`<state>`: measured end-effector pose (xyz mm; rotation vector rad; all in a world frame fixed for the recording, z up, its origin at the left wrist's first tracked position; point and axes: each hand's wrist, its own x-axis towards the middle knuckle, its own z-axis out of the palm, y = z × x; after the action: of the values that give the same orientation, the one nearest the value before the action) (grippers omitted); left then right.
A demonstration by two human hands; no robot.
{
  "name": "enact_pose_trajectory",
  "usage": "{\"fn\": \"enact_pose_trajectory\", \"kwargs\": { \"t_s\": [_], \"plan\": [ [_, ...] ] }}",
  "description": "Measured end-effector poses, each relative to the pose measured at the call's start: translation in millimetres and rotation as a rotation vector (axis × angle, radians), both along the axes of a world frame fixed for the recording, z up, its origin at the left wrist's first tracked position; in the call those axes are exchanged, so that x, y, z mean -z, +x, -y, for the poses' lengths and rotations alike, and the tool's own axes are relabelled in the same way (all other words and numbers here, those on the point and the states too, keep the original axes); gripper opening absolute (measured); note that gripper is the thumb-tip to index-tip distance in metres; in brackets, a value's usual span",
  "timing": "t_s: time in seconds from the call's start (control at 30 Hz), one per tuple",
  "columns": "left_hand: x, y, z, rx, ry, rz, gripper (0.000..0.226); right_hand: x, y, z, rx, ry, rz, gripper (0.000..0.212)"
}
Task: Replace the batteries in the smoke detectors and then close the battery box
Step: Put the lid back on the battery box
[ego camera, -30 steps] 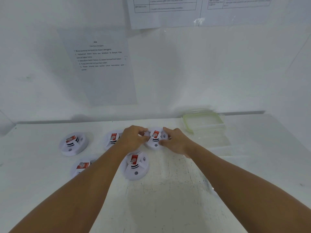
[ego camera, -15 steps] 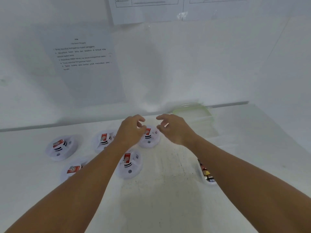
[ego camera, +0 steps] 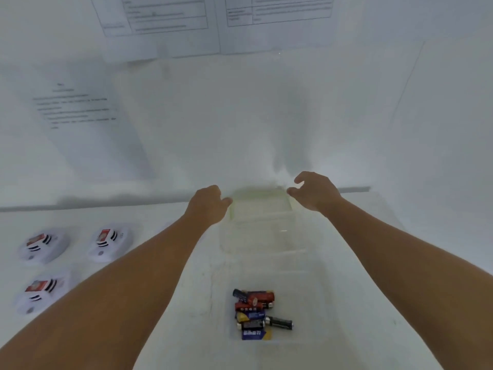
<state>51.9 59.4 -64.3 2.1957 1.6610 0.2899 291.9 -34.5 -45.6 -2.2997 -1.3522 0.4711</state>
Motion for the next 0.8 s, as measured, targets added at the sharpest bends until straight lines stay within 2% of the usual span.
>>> {"fn": "enact_pose_trajectory", "kwargs": {
  "t_s": [0.07, 0.13, 0.27, 0.4, 0.5, 0.63, 0.7, 0.8],
  "plan": [
    [4.9, 7.8, -4.5, -0.038, -0.021, -0.063, 0.05, 7.6, 14.0, -0.8, -0.01, -0.053, -0.069, 0.045],
    [8.4, 12.3, -7.7, -0.053, -0.039, -0.096, 0.041, 13.7, 20.8, -2.9, -0.047, -0.075, -0.112, 0.04],
    [13.1, 16.9, -8.1, -0.102, -0.043, -0.047, 0.016, 24.6, 24.2, -6.7, -0.07, -0.026, -0.157, 0.033],
    [17.4, 19.7, -5.8, -0.152, -0.042, 0.034, 0.004, 34.8, 24.5, -10.3, 0.023, 0.041, -0.293, 0.02],
    [14.9, 20.8, -1.4, -0.191, -0.012, 0.157, 0.003, 37.7, 23.6, -11.4, 0.084, 0.112, -0.371, 0.013],
    [2.2, 16.7, 9.4, -0.243, 0.074, 0.448, 0.006, 34.2, 22.3, -9.1, 0.095, 0.283, -0.463, 0.02],
    [-7.6, 12.3, 14.1, -0.222, 0.128, 0.566, 0.011, 29.5, 20.5, -6.5, 0.06, 0.375, -0.519, 0.014],
    [-20.6, 4.1, 19.8, -0.143, 0.176, 0.602, 0.022, 22.7, 17.8, 1.1, 0.045, 0.479, -0.534, 0.015]
  ]
}}
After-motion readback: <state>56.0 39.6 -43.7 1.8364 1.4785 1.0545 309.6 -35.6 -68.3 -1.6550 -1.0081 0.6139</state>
